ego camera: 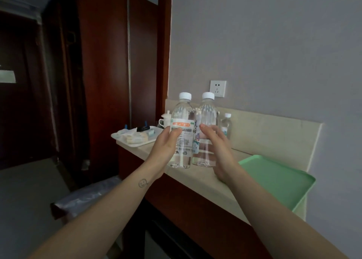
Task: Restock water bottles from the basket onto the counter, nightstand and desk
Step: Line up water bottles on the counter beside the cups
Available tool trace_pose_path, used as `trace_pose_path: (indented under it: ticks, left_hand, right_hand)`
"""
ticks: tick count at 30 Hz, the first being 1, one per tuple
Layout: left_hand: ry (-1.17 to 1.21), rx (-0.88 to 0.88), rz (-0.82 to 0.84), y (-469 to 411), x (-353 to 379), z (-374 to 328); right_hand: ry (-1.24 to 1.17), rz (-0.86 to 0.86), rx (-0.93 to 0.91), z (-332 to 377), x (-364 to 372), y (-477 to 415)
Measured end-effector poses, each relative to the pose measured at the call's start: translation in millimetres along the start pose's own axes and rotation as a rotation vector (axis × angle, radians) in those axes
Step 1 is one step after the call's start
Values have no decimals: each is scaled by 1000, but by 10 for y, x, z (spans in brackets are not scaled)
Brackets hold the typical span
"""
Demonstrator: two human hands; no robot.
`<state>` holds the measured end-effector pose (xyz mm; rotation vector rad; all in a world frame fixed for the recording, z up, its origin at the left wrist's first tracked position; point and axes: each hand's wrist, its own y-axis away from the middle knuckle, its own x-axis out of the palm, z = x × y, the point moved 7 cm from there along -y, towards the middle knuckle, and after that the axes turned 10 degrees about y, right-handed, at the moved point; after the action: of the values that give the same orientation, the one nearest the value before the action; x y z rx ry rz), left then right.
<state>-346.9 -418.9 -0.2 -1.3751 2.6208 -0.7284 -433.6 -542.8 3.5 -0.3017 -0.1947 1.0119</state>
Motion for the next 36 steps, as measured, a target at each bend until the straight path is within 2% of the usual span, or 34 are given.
trace_pose_path:
  ticks: [19,29,36]
  left_hand:
    - [-12,36,203,-2048,9,1092]
    - [44,53,406,-2866,-134,1601]
    - [104,40,551,-3031,-98,1824]
  right_hand:
    - [102,-223,-5,-804,-236,-1915]
    - [195,-404,5,-1136,-37,-2458]
    - [191,-568,20,-1286,39,-2462]
